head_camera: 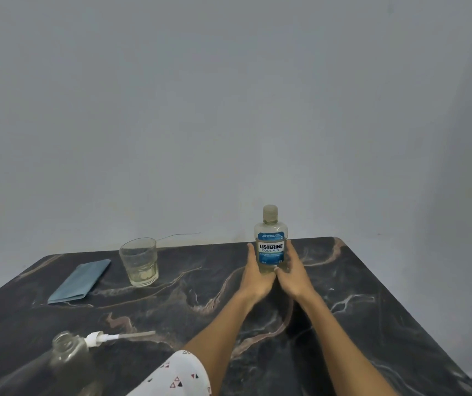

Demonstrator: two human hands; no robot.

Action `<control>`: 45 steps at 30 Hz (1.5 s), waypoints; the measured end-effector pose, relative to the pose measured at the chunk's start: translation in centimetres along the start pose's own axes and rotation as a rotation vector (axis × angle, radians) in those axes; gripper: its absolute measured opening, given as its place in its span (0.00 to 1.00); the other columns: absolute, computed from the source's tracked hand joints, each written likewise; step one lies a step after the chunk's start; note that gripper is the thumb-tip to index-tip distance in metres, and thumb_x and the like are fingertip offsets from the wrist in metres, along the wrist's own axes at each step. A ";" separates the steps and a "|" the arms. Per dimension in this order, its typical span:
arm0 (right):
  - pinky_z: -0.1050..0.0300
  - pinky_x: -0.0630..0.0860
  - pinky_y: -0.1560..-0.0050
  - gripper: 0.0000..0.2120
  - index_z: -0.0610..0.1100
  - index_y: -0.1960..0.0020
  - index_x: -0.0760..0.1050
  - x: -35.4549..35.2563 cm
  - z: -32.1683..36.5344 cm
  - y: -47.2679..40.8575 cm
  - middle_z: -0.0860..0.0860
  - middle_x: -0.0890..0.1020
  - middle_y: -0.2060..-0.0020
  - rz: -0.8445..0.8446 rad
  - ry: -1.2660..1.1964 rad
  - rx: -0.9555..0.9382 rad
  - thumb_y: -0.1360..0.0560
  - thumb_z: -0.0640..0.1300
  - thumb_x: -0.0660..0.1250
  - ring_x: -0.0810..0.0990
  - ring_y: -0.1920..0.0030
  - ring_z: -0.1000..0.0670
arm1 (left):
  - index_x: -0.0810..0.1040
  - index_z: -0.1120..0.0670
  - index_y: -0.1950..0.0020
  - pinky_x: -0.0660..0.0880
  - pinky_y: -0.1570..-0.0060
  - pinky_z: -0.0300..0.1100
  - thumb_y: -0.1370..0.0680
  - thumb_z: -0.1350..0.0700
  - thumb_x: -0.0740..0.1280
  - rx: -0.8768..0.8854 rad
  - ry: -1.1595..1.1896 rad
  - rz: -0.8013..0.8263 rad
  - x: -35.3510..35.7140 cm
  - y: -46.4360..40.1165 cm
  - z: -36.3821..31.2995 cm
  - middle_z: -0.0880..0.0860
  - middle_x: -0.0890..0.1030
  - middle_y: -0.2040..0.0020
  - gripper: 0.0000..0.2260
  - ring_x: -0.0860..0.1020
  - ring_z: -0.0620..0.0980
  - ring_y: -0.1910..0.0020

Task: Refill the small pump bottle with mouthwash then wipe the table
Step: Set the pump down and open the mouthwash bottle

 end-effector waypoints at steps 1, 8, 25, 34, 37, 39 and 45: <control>0.56 0.67 0.37 0.26 0.53 0.28 0.60 0.1 0.1 -0.1 0.46 0.70 0.31 0.008 -0.019 -0.003 0.22 0.36 0.62 0.70 0.43 0.57 | 0.43 0.50 0.22 0.62 0.29 0.54 0.21 0.57 0.63 0.025 0.011 -0.012 0.0 0.0 -0.4 0.54 0.64 0.26 0.35 0.65 0.54 0.28; 0.51 0.67 0.33 0.29 0.60 0.29 0.55 0.0 0.1 0.7 0.47 0.68 0.29 0.010 -0.002 0.005 0.20 0.35 0.59 0.69 0.34 0.51 | 0.53 0.48 0.24 0.65 0.30 0.55 0.22 0.64 0.62 0.089 0.065 -0.019 -0.2 1.0 -1.5 0.53 0.67 0.28 0.30 0.67 0.52 0.30; 0.64 0.79 0.53 0.29 0.57 0.31 0.65 -2.8 3.5 15.7 0.55 0.80 0.47 -0.128 -0.015 -0.114 0.25 0.33 0.66 0.81 0.49 0.58 | 0.58 0.34 0.33 0.75 0.43 0.36 0.21 0.66 0.60 0.411 0.001 -0.065 -4.5 16.2 -0.3 0.49 0.71 0.40 0.29 0.74 0.43 0.40; 0.68 0.77 0.54 0.31 0.59 0.32 0.63 -1.6 3.5 19.0 0.58 0.78 0.47 -0.140 0.038 -0.106 0.26 0.33 0.67 0.79 0.49 0.61 | 0.62 0.33 0.36 0.76 0.42 0.44 0.22 0.62 0.64 0.435 -0.004 -0.091 -5.8 18.7 1.3 0.46 0.73 0.48 0.26 0.75 0.42 0.46; 0.68 0.77 0.54 0.31 0.58 0.32 0.64 -1.4 3.6 19.1 0.57 0.78 0.47 -0.149 0.049 -0.115 0.26 0.33 0.68 0.79 0.49 0.61 | 0.62 0.33 0.36 0.76 0.43 0.45 0.22 0.63 0.64 0.421 0.003 -0.102 -6.1 18.7 1.6 0.46 0.73 0.48 0.27 0.75 0.43 0.47; 0.68 0.77 0.54 0.30 0.57 0.32 0.64 -1.4 3.7 19.0 0.57 0.78 0.48 -0.153 0.055 -0.125 0.26 0.33 0.68 0.79 0.49 0.61 | 0.62 0.33 0.36 0.77 0.44 0.46 0.22 0.63 0.64 0.413 0.008 -0.112 -6.1 18.6 1.7 0.47 0.73 0.48 0.27 0.75 0.44 0.47; 0.70 0.76 0.54 0.32 0.63 0.37 0.65 -1.2 3.6 19.0 0.56 0.79 0.49 -0.133 0.073 -0.156 0.27 0.32 0.68 0.79 0.49 0.62 | 0.63 0.35 0.36 0.75 0.43 0.47 0.23 0.63 0.65 0.394 0.002 -0.126 -6.0 18.7 2.3 0.48 0.73 0.48 0.26 0.75 0.45 0.45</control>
Point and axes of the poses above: each hand's wrist, its own y-axis away from the middle knuckle, its own x-axis out of the palm, z = x × y, the point moved 10 cm from there along -y, towards the middle knuckle
